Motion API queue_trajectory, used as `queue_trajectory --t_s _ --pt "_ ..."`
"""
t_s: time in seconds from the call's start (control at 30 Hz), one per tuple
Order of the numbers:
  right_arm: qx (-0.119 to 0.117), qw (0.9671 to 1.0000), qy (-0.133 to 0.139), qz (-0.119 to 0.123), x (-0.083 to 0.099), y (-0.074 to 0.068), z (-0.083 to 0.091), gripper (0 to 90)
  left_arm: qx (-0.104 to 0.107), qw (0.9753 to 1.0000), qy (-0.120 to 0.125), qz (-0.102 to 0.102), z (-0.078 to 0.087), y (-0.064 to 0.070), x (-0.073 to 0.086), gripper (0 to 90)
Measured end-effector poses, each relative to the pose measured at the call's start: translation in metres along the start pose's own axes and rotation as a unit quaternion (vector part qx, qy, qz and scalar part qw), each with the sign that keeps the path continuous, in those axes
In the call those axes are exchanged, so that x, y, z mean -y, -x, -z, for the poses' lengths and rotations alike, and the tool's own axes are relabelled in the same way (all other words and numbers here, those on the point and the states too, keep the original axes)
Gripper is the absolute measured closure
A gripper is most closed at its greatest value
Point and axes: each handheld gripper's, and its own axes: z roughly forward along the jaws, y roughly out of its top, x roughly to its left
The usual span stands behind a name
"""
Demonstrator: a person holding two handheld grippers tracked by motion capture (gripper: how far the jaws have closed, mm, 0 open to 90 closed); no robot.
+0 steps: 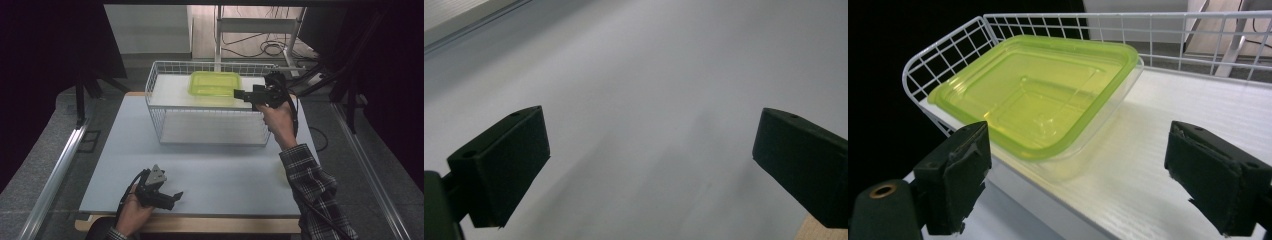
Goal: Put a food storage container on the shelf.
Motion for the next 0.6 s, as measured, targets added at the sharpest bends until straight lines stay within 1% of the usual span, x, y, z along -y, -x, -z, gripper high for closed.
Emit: queue_trajectory --t_s 0.03,0.07,0.1,0.13,0.17,0.2,0.3,0.5,0.6 --pt "0.001 1.0 0.0 0.004 0.001 -0.001 0.001 10.7 0.0 1.0 0.0 0.0 0.0 0.0 0.0 1.7" --pt "0.002 0.9999 0.001 0.015 0.004 -0.003 0.003 10.0 0.001 1.0 0.0 -0.001 0.0 0.0 0.0 1.7" --pt "0.002 0.9999 0.001 0.015 0.004 -0.003 0.003 10.0 0.001 1.0 0.0 -0.001 0.0 0.0 0.0 1.7" --pt "0.003 0.9997 0.004 0.024 0.006 -0.006 0.005 9.1 0.0 1.0 0.001 -0.002 0.0 0.0 0.0 1.7" --pt "0.003 0.9997 0.004 0.024 0.006 -0.006 0.005 9.1 0.0 1.0 0.001 -0.002 0.0 0.0 0.0 1.7" --pt "0.004 0.9994 0.003 0.034 0.008 -0.008 0.008 8.5 0.0 1.0 0.001 -0.002 0.0 0.001 0.0 1.7" --pt "0.003 0.9989 0.005 0.046 0.011 -0.012 0.011 7.5 0.0 1.0 0.001 -0.003 0.0 0.001 0.0 1.7" --pt "0.001 0.9984 0.002 0.056 0.018 -0.017 0.015 7.0 -0.001 1.0 0.003 -0.004 0.0 0.001 0.0 1.7" --pt "0.002 0.998 -0.004 0.063 0.025 -0.02 0.017 6.3 0.0 1.0 0.004 -0.004 0.0 0.0 0.0 1.7"
